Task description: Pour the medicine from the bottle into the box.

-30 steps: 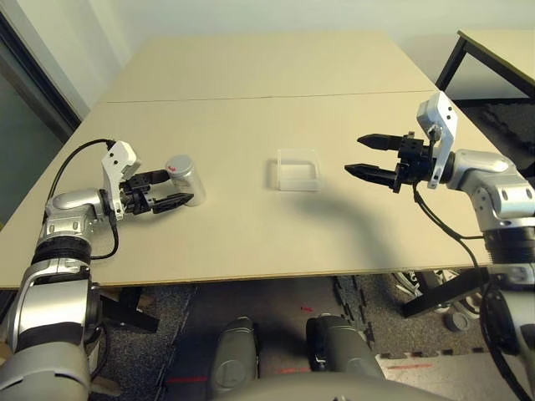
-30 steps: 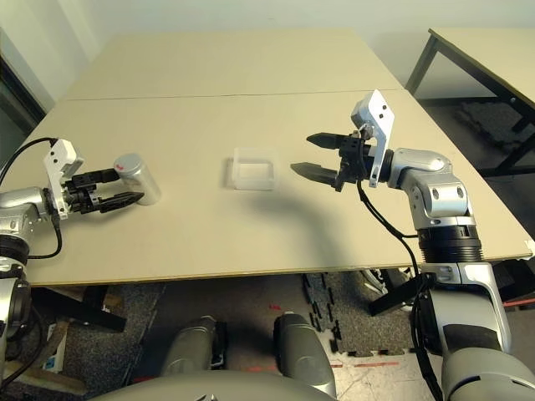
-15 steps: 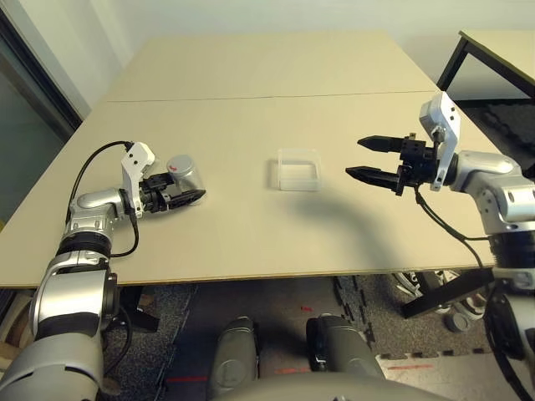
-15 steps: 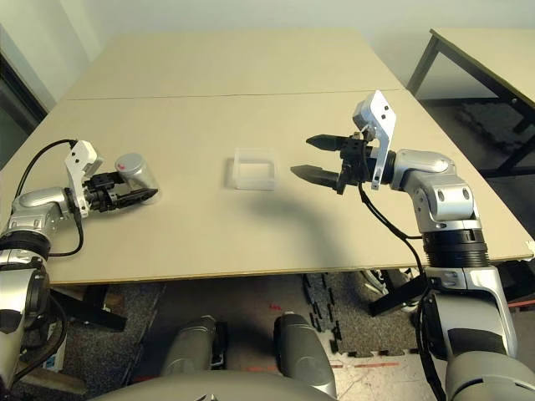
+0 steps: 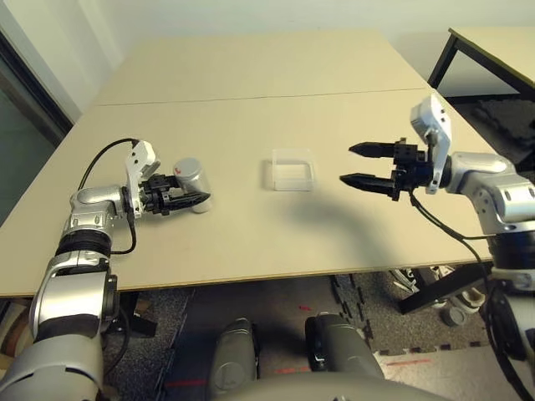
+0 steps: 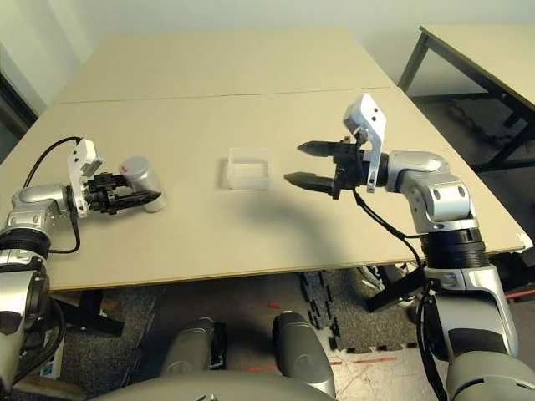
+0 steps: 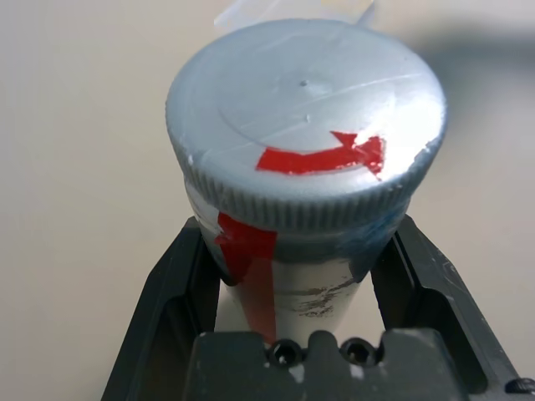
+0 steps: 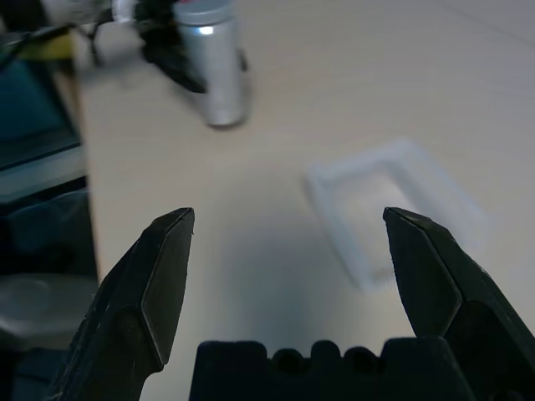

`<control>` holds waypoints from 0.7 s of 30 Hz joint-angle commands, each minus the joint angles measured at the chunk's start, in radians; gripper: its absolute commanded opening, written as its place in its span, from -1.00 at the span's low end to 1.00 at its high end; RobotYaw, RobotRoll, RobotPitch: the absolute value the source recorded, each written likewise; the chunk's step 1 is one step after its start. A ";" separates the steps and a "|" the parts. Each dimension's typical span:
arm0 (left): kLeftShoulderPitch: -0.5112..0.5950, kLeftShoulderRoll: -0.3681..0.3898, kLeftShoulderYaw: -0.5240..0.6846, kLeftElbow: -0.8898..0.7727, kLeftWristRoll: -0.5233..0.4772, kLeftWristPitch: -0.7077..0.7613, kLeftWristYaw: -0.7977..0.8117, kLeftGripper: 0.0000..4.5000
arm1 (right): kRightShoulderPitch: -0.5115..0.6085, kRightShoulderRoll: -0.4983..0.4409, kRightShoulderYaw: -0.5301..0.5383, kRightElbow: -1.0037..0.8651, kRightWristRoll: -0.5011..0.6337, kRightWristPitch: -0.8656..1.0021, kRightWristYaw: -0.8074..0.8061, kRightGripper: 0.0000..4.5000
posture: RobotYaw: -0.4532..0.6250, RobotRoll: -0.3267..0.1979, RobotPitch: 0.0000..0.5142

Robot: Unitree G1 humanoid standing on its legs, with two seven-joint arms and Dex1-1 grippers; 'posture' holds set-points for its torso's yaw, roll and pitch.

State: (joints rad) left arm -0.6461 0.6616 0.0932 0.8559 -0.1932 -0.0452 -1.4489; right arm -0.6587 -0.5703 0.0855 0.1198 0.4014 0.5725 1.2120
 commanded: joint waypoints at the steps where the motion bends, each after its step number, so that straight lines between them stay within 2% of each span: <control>1: 0.030 -0.008 -0.028 -0.137 -0.025 0.051 -0.022 0.24 | -0.081 0.048 0.045 0.025 0.005 -0.005 0.020 1.00 | -0.18 0.25 -0.75; 9: 0.033 -0.040 -0.071 -0.311 -0.070 0.168 -0.030 0.24 | -0.266 0.201 0.113 0.186 -0.034 0.034 -0.015 1.00 | -0.13 0.25 -0.75; 21: -0.044 -0.068 -0.125 -0.349 -0.101 0.253 -0.071 0.24 | -0.335 0.343 0.154 0.292 -0.091 0.002 -0.067 1.00 | -0.13 0.25 -0.77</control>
State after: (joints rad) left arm -0.6742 0.5947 -0.0170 0.5143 -0.2879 0.2027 -1.5035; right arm -0.9758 -0.2355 0.2286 0.3948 0.3272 0.5870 1.1552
